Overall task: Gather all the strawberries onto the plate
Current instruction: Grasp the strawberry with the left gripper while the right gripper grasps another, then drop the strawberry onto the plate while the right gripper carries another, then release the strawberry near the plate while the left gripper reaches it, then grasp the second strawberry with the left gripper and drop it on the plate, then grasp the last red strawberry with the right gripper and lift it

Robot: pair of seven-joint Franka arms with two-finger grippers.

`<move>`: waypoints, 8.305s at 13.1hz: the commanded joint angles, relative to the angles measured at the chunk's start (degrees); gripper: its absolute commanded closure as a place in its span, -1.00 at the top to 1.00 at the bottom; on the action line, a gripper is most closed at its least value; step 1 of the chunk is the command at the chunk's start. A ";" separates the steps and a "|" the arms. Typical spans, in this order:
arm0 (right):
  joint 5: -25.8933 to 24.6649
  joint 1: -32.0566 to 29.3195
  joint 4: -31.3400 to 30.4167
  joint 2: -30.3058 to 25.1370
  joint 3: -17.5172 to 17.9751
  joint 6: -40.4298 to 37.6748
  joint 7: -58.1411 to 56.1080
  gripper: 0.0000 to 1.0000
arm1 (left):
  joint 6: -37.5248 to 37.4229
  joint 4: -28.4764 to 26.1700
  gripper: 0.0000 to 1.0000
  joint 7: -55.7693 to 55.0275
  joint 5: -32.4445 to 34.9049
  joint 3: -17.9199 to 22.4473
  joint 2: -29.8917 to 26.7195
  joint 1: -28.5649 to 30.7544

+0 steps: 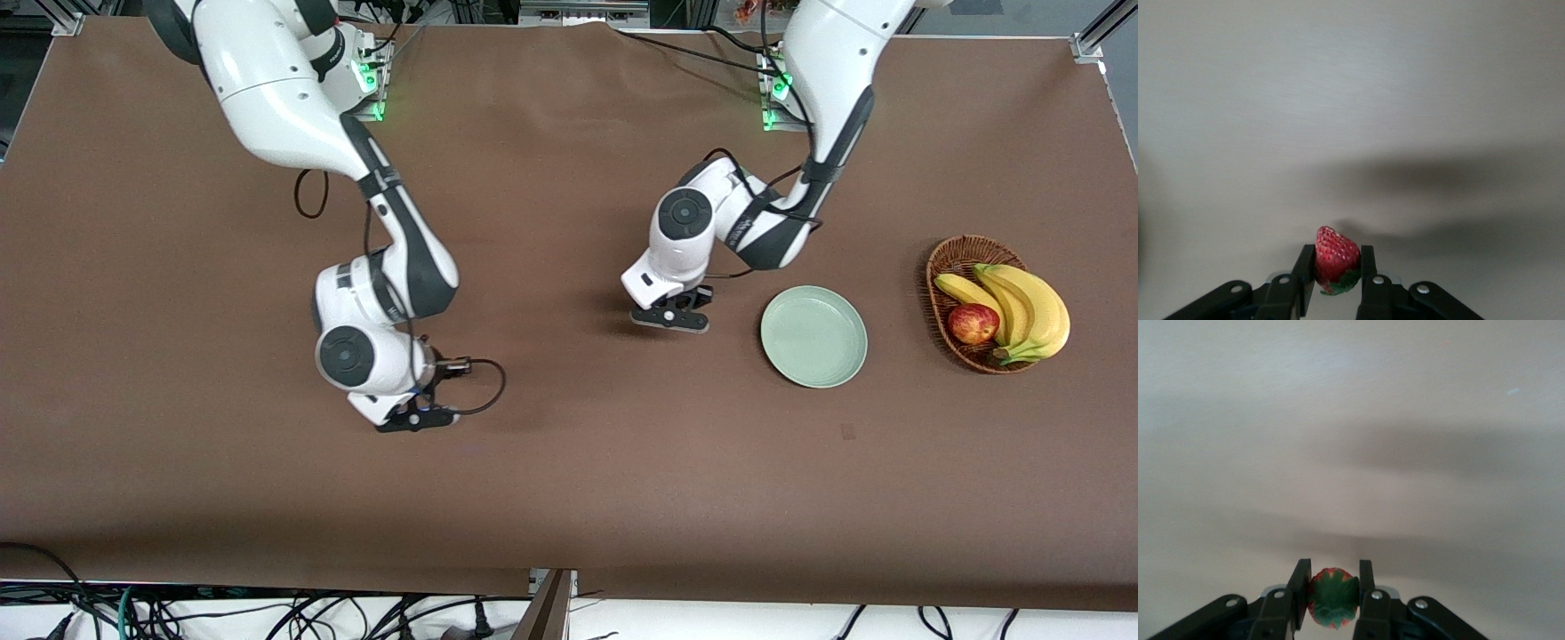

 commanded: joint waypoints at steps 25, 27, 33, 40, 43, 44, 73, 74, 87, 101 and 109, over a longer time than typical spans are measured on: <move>0.36 20.95 5.28 6.58 3.80 32.79 37.45 1.00 | -13.48 4.64 1.00 61.32 -9.47 -1.36 1.24 30.01; 0.63 16.12 5.28 3.68 3.89 25.15 30.01 1.00 | -15.14 4.64 1.00 60.00 -9.47 -3.29 -0.25 30.01; 0.10 1.88 4.84 -3.09 3.72 2.03 11.01 1.00 | -16.73 4.46 1.00 39.57 -11.50 -12.95 -1.84 29.49; -0.08 -4.38 2.49 -3.71 -9.36 -15.23 -12.46 1.00 | -2.45 -0.26 1.00 29.68 -9.31 -14.20 0.35 21.75; -0.08 -4.38 -4.28 -6.52 -10.69 -14.01 -14.06 1.00 | 8.65 -6.07 1.00 29.59 -5.53 -14.12 1.06 21.75; -0.08 -4.38 -7.08 -7.75 -10.78 -12.96 -14.06 1.00 | 9.54 -6.08 1.00 29.59 -3.87 -14.11 1.67 21.75; -0.60 -3.33 -39.54 -19.36 -8.33 9.90 -15.56 -0.55 | -10.84 -1.34 -0.15 38.90 -2.36 -14.11 0.27 38.27; -0.43 -3.24 -38.15 -19.19 -7.80 9.73 -15.38 -0.56 | -10.84 -1.34 0.40 38.90 -2.36 -14.11 0.35 38.28; 1.16 -1.22 -30.30 -15.22 -9.46 3.84 -16.52 0.86 | -21.20 7.96 1.00 38.64 -2.36 -14.11 -1.14 38.19; 0.28 -1.22 -42.62 -20.68 -10.34 9.11 -18.10 0.30 | -27.80 16.51 1.00 38.02 -3.06 -14.20 -0.08 36.87; 0.28 -1.22 -42.71 -20.33 -10.35 9.55 -18.55 -0.75 | -27.98 15.98 1.00 38.02 -3.06 -14.20 0.27 36.61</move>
